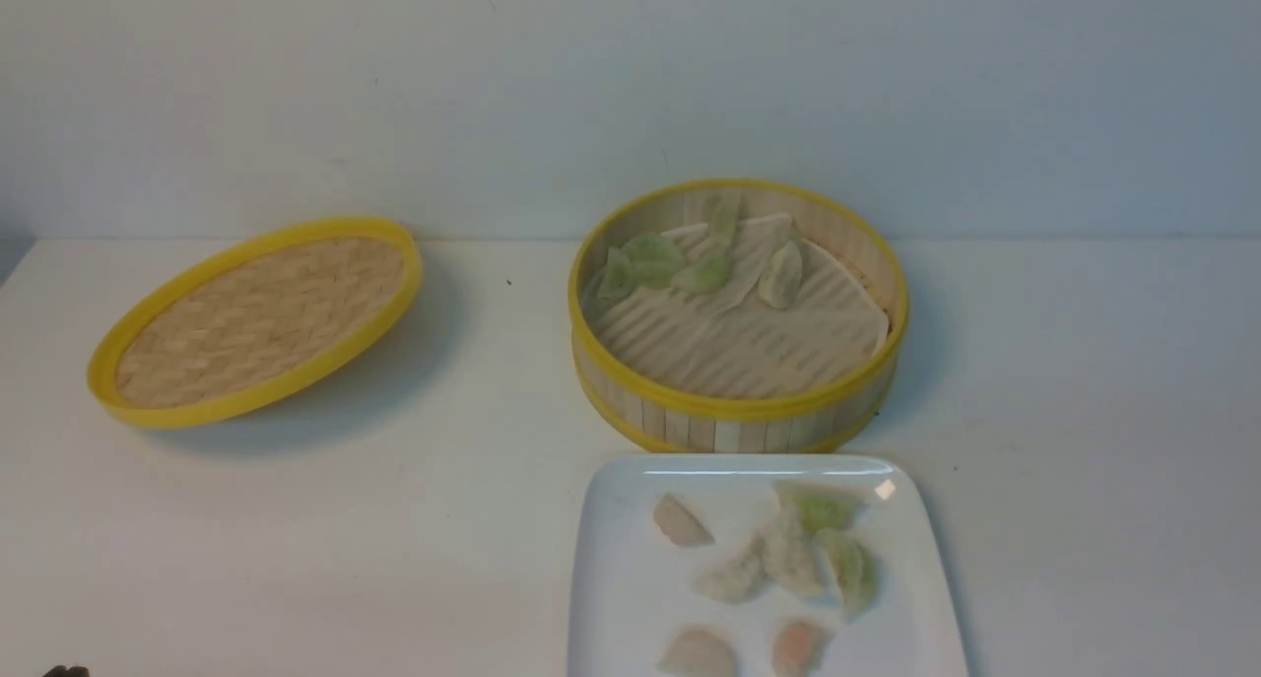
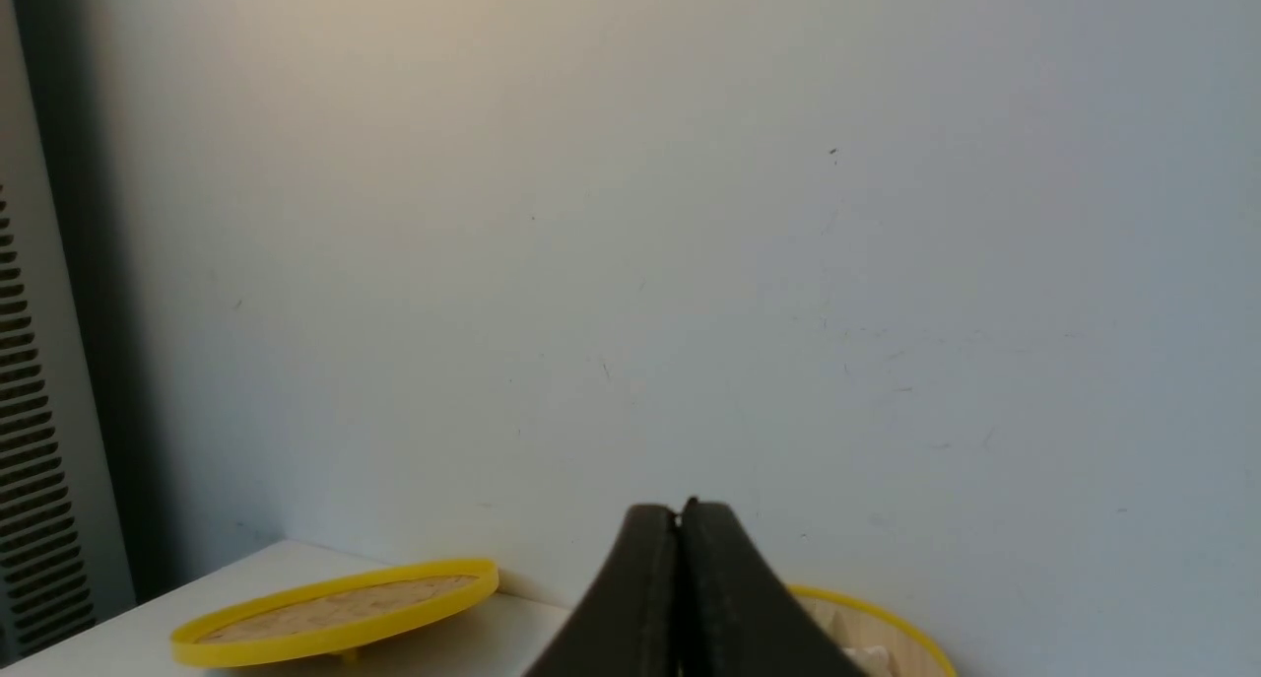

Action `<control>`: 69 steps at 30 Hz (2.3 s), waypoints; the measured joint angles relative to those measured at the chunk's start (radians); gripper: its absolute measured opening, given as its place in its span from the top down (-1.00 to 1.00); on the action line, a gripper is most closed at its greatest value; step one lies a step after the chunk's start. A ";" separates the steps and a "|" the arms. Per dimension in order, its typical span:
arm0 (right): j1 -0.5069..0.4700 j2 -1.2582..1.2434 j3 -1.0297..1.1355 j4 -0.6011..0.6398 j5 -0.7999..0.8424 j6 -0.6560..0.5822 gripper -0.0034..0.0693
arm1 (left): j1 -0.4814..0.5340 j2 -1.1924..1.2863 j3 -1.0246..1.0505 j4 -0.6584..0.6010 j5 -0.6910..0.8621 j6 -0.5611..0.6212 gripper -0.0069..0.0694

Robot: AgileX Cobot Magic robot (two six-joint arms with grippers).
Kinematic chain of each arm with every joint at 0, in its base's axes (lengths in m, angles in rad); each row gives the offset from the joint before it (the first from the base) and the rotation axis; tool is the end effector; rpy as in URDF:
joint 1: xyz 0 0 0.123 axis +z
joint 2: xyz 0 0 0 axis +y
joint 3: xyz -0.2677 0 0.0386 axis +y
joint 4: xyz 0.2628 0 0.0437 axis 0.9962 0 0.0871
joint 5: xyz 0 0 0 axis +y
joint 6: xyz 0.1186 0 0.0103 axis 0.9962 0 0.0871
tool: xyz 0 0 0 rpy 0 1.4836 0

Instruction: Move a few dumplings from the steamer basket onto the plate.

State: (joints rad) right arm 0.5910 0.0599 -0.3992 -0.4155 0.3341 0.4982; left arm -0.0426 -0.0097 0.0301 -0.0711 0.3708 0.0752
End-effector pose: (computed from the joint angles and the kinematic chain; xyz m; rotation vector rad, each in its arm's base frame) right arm 0.0798 0.0346 0.3202 -0.2474 1.4491 0.4703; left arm 0.1089 -0.0077 0.1617 0.0660 1.8730 -0.0473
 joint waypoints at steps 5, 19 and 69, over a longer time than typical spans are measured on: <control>0.000 0.000 0.000 0.000 0.000 0.000 0.95 | 0.000 0.000 0.000 0.000 0.000 0.000 0.83; 0.000 0.000 0.000 0.000 0.000 0.000 0.95 | 0.000 0.000 0.000 -0.001 0.002 0.000 0.83; -0.562 -0.069 0.424 0.330 0.037 -0.409 0.95 | 0.000 0.000 -0.001 -0.001 0.009 0.000 0.83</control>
State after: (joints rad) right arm 0.0291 -0.0089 0.0248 -0.0854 0.3715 0.0888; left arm -0.0426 -0.0097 0.0292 -0.0720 0.3796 0.0752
